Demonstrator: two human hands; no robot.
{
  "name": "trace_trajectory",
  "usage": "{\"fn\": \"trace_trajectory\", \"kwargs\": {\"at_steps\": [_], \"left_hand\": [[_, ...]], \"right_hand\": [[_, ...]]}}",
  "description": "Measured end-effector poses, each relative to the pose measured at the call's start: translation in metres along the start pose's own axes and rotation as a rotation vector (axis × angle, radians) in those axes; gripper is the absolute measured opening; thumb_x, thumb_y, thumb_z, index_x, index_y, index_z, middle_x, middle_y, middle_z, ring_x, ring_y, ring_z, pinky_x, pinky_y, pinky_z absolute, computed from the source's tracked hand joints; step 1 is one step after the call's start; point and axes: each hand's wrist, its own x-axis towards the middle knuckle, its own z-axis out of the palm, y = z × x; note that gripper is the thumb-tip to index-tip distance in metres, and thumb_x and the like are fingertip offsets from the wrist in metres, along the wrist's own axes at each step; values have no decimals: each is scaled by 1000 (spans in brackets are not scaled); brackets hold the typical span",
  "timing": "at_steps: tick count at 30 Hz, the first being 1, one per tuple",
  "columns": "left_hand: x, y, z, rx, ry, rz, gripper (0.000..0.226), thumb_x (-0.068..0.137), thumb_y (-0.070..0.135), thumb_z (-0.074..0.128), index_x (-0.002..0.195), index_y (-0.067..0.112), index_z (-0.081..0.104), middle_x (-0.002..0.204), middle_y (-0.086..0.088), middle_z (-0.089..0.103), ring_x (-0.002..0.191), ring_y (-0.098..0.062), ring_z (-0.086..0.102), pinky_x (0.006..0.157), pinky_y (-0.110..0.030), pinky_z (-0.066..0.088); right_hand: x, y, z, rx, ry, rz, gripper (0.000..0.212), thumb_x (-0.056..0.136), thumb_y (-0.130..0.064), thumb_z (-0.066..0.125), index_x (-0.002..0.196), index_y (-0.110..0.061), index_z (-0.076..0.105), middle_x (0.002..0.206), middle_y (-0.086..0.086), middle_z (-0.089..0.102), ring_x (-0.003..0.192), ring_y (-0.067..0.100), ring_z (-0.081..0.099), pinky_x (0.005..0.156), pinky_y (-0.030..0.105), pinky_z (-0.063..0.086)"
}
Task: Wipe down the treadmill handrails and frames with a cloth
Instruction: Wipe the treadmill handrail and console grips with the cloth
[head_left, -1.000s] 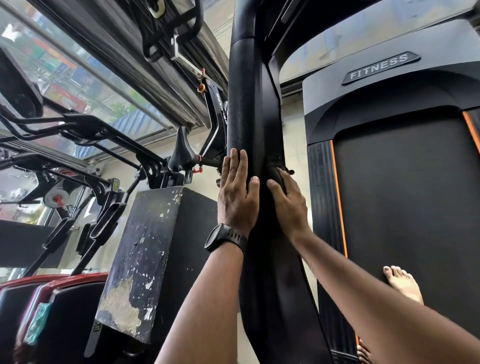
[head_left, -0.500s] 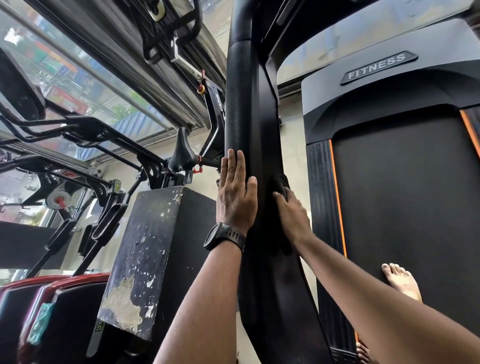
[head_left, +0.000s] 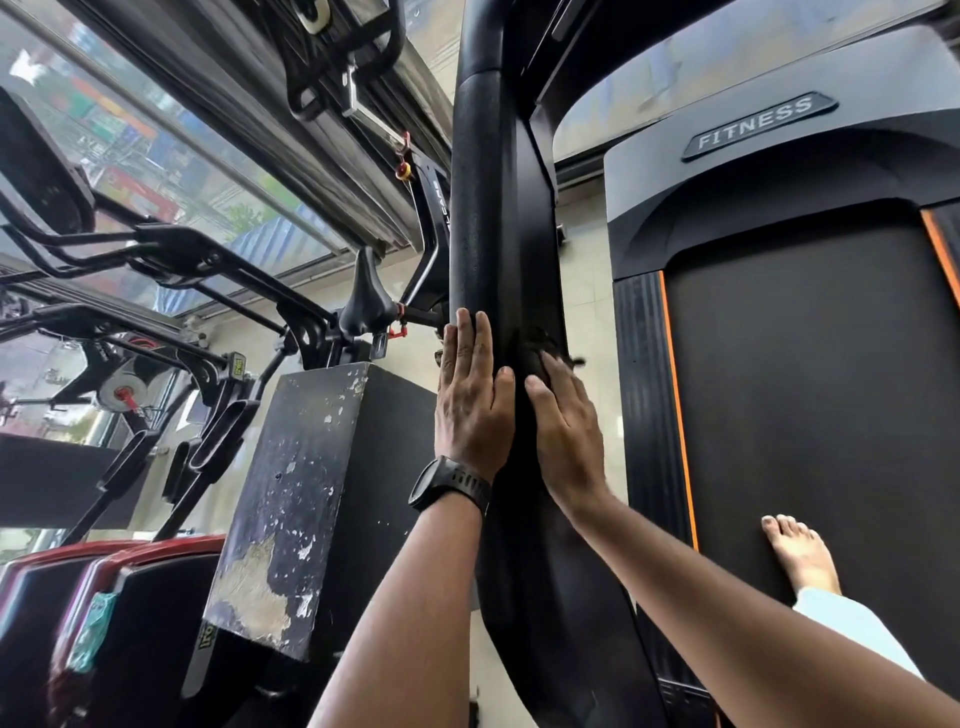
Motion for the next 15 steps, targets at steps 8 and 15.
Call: {"fn": "trace_trajectory", "kwargs": {"at_steps": [8,15], "left_hand": [[-13,-3,6,10,37,26,67,95,28,34,158,18,14,163,9,0,152,-9,-3,125,-34,6],[-19,-3,7,31,47,11,67,95,28,35,158,20,13,166,3,3,152,-9,-3,124,-31,4]], "right_hand": [[-4,26,-8,-132,-33,293,54,101,-51,39,151,-32,44,152,2,49,138,24,46,116,46,35],[16,33,-11,-157,-99,265,60,97,-58,39,153,-36,39,156,1,45,142,24,42,119,48,31]]}}
